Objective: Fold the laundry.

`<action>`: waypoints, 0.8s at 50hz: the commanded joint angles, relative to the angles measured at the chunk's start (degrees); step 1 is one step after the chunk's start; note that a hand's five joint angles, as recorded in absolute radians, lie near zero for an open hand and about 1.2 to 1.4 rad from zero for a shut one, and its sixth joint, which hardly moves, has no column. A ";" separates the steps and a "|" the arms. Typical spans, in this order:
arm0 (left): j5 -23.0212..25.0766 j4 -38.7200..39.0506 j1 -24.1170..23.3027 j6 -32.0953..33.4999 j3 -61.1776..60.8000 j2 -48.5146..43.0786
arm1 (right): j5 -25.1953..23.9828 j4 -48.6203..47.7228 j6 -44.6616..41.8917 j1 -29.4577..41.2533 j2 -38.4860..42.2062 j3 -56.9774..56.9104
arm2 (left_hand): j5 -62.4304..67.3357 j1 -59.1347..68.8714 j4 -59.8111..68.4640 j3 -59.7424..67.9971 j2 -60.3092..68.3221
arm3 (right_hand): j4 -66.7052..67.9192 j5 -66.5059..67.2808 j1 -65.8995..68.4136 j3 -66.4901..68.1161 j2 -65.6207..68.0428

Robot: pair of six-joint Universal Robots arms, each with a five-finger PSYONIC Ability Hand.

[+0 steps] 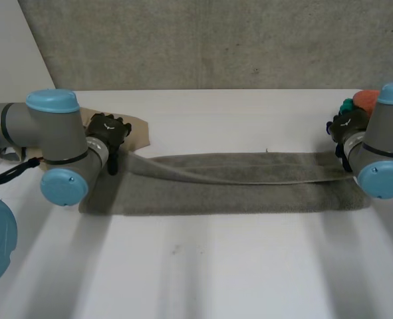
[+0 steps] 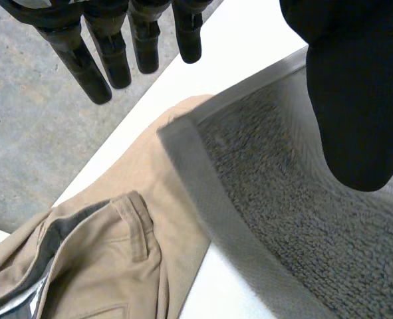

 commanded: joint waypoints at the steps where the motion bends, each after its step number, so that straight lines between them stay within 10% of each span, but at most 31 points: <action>1: -0.21 2.38 -0.36 -0.09 -5.39 3.66 | -1.20 0.61 5.97 -0.69 -7.82 6.53 | -2.91 -1.10 -1.76 -2.15 -1.97 | -1.87 -2.70 -2.56 -1.78 -1.86; 20: 5.51 18.55 -0.97 0.70 -15.16 5.43 | -12.55 5.19 4.66 -1.39 -11.35 17.70 | -2.91 -1.10 -1.76 -2.15 -1.97 | -1.87 -2.70 -2.56 -1.78 -1.86; 40: 4.54 19.08 -0.36 5.89 11.63 -13.46 | -9.47 -25.04 6.77 1.07 3.58 4.53 | -2.91 -1.10 -1.76 -2.15 -1.97 | -1.87 -2.70 -2.56 -1.78 -1.86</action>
